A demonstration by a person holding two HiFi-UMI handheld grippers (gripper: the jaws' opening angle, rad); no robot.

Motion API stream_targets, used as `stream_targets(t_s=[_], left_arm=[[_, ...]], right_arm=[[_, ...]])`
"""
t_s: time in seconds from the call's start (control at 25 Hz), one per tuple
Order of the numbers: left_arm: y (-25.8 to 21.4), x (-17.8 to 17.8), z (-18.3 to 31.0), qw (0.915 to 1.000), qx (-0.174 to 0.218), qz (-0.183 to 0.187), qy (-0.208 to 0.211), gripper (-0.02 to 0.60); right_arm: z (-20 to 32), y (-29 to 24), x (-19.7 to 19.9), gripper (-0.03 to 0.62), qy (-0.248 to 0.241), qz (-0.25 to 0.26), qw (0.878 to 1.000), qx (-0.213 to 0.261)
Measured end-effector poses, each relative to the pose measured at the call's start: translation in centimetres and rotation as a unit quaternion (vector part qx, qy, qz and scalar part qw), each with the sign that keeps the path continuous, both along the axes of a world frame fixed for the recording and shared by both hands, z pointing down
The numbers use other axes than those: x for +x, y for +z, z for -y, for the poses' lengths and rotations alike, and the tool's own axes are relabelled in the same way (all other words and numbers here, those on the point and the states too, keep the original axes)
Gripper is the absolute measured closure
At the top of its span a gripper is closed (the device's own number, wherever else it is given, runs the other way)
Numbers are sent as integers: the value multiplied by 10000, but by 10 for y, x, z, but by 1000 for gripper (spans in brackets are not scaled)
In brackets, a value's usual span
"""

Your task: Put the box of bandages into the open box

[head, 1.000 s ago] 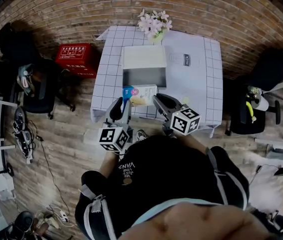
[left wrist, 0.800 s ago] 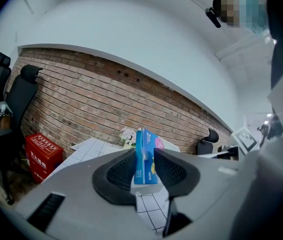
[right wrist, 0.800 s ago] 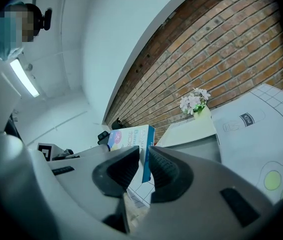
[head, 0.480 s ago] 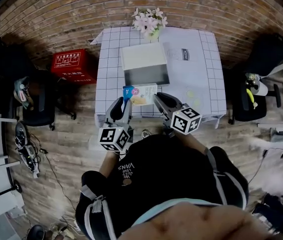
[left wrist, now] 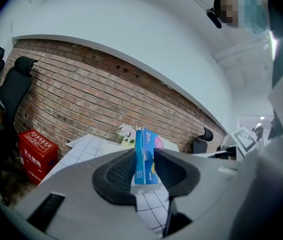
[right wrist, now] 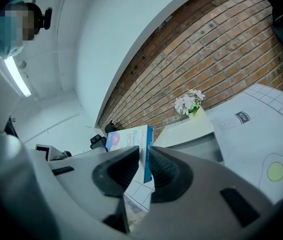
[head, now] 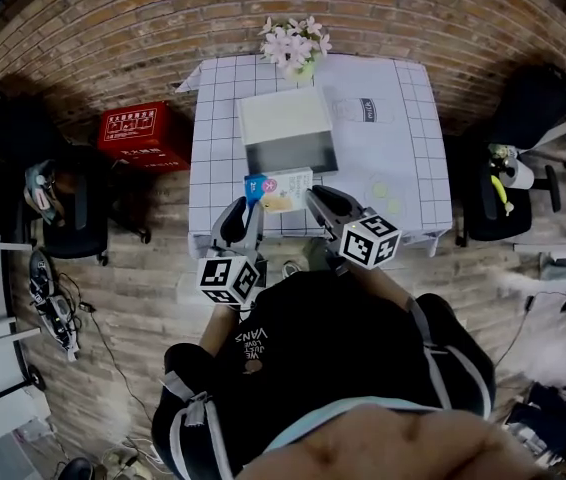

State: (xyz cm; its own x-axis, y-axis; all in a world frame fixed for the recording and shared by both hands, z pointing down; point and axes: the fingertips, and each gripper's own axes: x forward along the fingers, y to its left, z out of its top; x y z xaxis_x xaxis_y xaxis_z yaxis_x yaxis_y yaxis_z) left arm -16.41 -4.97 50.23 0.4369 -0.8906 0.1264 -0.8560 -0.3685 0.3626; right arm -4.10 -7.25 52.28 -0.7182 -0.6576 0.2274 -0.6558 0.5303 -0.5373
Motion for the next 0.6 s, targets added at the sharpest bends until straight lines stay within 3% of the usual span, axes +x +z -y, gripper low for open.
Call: stream_targets(t_s=[0.6], left_arm=[[12, 9, 51, 9999, -168, 7, 26, 463]], right_arm=[[52, 8, 9, 539, -93, -176, 9998, -64]])
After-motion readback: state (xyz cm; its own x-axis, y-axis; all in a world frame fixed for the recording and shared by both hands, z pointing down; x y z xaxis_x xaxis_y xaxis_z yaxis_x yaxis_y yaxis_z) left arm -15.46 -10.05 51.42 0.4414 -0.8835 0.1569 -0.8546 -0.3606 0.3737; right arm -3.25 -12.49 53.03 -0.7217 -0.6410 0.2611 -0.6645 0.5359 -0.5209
